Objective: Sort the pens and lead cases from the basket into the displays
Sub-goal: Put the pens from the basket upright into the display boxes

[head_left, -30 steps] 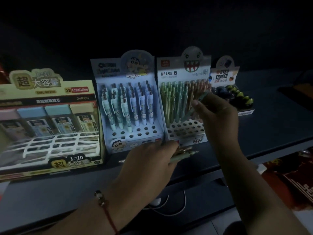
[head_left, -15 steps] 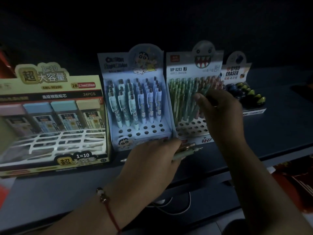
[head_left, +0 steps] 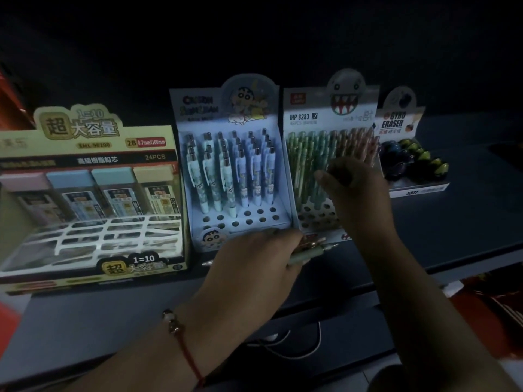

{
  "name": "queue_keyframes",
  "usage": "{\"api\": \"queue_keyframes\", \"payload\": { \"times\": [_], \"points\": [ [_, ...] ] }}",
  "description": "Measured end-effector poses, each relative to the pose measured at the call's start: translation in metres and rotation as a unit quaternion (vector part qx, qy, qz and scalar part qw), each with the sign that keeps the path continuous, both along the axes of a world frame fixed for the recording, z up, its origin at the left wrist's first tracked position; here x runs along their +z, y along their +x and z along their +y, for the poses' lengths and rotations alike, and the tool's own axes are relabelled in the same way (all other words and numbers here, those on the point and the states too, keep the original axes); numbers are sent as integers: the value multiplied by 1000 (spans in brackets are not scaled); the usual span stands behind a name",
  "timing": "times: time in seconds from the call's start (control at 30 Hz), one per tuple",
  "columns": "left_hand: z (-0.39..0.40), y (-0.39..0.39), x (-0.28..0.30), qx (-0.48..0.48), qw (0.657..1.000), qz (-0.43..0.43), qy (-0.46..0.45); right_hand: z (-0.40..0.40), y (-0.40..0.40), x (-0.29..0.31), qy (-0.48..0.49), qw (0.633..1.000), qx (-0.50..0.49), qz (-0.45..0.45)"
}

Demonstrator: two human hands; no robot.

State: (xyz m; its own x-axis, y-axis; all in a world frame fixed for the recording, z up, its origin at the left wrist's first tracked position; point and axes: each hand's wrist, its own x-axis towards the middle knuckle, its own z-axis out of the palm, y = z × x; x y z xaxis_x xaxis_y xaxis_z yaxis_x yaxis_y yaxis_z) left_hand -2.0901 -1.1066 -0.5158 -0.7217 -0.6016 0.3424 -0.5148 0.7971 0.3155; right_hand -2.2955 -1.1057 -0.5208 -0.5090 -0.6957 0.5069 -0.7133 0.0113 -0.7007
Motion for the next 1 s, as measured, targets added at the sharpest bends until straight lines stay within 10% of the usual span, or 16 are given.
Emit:
{"api": "queue_keyframes", "payload": {
  "times": [0.67,0.87,1.0],
  "points": [
    [2,-2,6,-2,1000,-2,2,34,6,12,-1,987,39,-158],
    [-1,-7,7,-29,998,-2,-58,67,18,36,262,851,248,-382],
    [3,-11,5,-58,994,-20,-92,79,14,35,257,802,256,-474]
  ]
}}
